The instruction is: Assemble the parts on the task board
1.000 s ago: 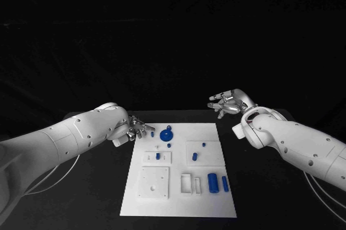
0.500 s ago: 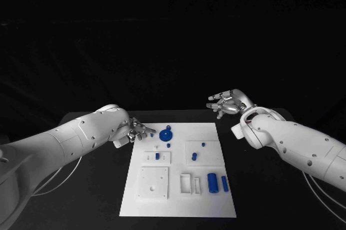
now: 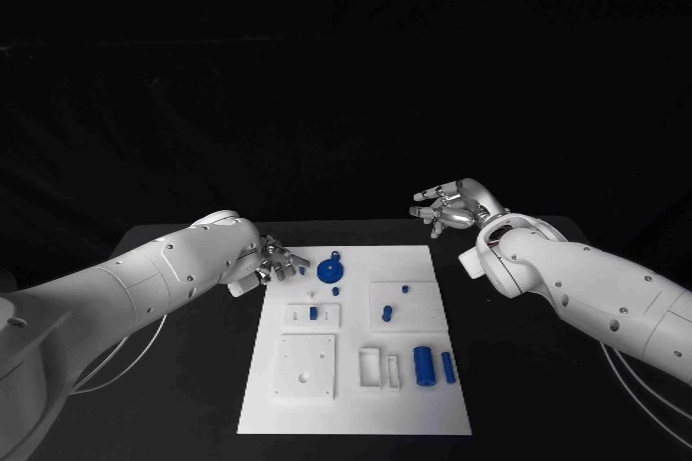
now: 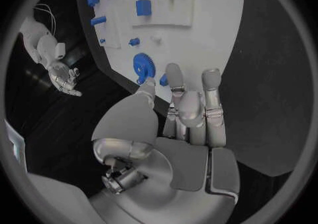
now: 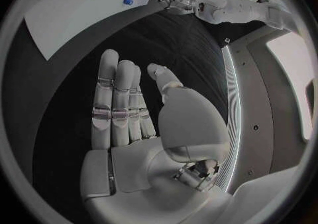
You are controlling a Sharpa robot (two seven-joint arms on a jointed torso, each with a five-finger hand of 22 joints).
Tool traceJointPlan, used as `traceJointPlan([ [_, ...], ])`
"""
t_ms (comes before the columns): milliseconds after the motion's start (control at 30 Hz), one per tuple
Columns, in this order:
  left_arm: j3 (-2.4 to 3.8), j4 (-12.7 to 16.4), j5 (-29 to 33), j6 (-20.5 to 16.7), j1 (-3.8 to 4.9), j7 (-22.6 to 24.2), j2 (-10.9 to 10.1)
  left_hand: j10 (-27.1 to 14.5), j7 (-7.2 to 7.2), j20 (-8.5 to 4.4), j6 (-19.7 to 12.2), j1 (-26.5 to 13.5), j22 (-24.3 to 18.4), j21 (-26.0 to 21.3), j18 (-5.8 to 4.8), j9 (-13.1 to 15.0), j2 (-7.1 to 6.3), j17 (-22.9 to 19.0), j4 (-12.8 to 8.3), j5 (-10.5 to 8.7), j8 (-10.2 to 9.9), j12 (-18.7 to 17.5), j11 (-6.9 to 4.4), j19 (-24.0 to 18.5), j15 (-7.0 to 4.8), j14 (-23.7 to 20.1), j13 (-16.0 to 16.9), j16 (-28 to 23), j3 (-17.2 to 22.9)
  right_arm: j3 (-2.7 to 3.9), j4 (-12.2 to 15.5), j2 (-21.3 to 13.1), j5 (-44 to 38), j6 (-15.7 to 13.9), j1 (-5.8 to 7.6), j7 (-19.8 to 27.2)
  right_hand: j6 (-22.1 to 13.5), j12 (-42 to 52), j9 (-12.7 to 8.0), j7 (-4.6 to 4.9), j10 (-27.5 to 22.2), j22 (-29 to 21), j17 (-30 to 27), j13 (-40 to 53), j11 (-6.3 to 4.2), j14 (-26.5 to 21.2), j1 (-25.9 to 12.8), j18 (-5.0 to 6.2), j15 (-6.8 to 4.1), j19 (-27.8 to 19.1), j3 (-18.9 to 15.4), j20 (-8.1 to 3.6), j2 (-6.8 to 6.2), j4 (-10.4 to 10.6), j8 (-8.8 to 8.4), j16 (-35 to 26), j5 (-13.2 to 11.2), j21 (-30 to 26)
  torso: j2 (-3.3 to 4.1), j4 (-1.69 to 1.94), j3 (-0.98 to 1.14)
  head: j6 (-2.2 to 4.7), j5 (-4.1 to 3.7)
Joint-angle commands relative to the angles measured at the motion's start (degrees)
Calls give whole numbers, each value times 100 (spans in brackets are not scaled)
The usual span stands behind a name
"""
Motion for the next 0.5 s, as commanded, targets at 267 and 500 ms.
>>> traceJointPlan([
  [267,-8,-68,36,4,-36,96,52,6,11,32,19,26,109,25,85,3,112,28,-82,64,-17,28,21,24,30,6,-8,51,-39,3,-2,26,-16,51,-1,19,-65,-8,0,2,-43,-16,-6,-7,10,-18,51,-22,14,199,-41,35,21,29,-3,-23,35,-16,2,-1,1,-8,-6],
  [500,-6,-129,80,-9,-56,105,87,9,12,33,29,60,109,29,85,0,176,33,-132,79,-20,30,21,23,31,5,-10,60,-26,3,-4,38,-22,59,-1,15,-65,-8,0,2,-43,-16,-6,-7,10,-18,51,-22,14,199,-41,35,21,29,-3,-23,35,-16,0,-5,6,-2,-15],
])
